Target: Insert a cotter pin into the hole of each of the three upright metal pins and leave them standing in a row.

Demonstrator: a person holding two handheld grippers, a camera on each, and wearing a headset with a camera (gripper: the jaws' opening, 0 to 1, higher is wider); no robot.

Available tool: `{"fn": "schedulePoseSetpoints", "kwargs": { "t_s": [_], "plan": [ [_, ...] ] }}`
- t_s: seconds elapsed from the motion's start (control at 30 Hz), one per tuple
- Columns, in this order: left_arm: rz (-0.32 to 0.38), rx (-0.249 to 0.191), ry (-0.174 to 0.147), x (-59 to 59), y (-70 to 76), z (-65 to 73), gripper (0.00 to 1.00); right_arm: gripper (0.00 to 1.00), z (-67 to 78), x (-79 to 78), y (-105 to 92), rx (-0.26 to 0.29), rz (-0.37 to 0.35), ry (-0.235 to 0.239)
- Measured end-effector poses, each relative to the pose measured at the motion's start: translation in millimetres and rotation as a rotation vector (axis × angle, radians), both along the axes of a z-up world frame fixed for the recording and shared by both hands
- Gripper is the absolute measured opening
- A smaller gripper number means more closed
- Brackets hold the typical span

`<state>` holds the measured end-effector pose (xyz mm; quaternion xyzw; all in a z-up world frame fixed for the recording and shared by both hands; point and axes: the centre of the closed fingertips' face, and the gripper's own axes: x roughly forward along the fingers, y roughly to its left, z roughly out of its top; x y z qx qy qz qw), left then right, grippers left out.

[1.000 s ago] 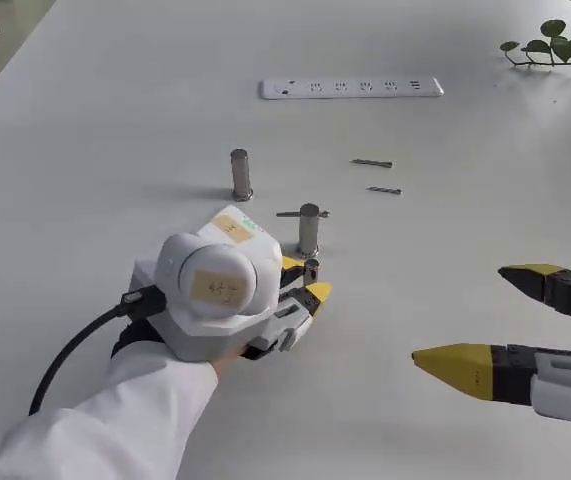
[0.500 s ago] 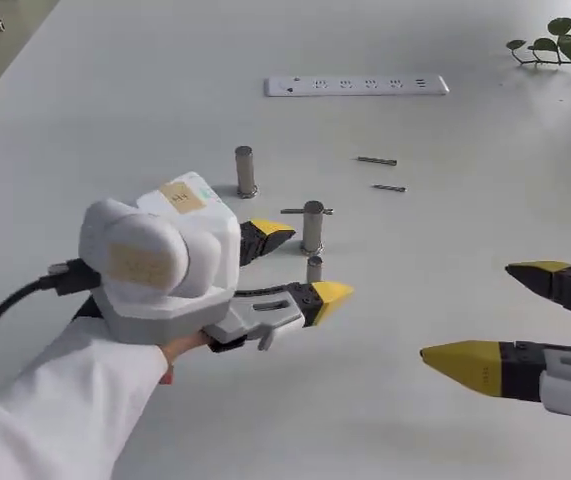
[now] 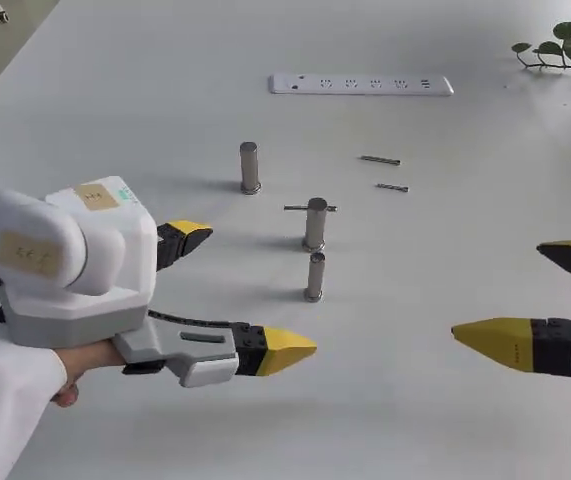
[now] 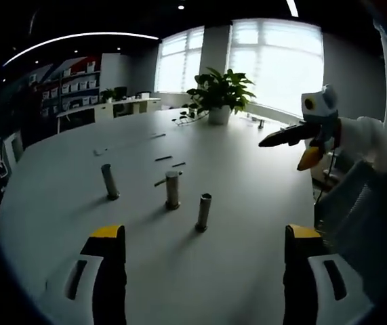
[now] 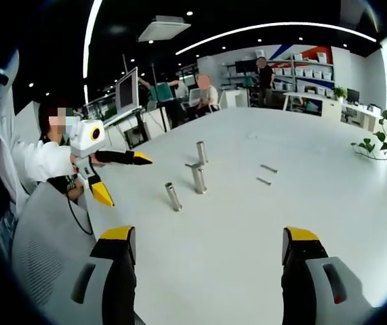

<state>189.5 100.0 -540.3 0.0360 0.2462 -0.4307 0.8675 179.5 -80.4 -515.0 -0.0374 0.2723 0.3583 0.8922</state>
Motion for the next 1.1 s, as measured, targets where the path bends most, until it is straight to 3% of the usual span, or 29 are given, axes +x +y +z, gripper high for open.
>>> {"fn": "schedulePoseSetpoints", "kwargs": {
  "t_s": [0.1,0.17,0.3,0.4,0.53,0.63,0.7,0.8,0.93,1.03,1.07,1.1],
  "plan": [
    [0.009,-0.01,-0.003,-2.6,0.7,4.4,0.99,0.87,5.8,3.2,-4.6,-0.015,-0.003,-0.007],
    [0.005,-0.011,-0.011,-5.2,-0.3,6.1,0.99,0.83,2.6,2.2,-11.0,-0.084,0.014,0.007],
    [-0.004,-0.019,-0.011,-9.9,-3.4,9.7,0.99,0.83,9.3,5.8,-7.9,-0.08,0.027,0.007],
    [-0.009,-0.027,-0.014,-11.9,-4.8,11.9,0.99,0.84,14.3,9.2,-5.5,-0.13,0.081,-0.007],
    [0.008,-0.03,-0.01,-11.6,-2.0,10.8,0.99,0.81,17.6,23.8,-11.3,-0.251,0.135,-0.006],
    [0.038,-0.053,0.019,-11.5,1.8,6.8,0.99,0.79,21.7,36.9,-8.6,-0.281,0.163,-0.015],
    [0.046,-0.056,0.021,-12.7,3.4,7.0,0.99,0.78,25.8,45.7,-5.1,-0.301,0.186,-0.023],
    [0.054,-0.058,0.01,-13.4,7.0,11.2,0.99,0.76,25.3,60.2,-1.5,-0.341,0.239,-0.031],
    [0.089,-0.113,0.028,-11.6,13.2,20.0,0.99,0.7,18.4,70.6,8.7,-0.411,0.322,0.003],
    [0.094,-0.124,0.019,-11.5,17.8,25.6,0.99,0.63,8.3,86.4,15.6,-0.433,0.341,0.016],
    [0.095,-0.133,0.016,-10.9,18.7,27.9,0.99,0.58,5.2,91.9,18.1,-0.435,0.345,0.011],
    [0.112,-0.172,0.025,-9.7,18.0,31.8,0.99,0.54,1.2,97.2,19.8,-0.44,0.347,0.013]
  ]
}}
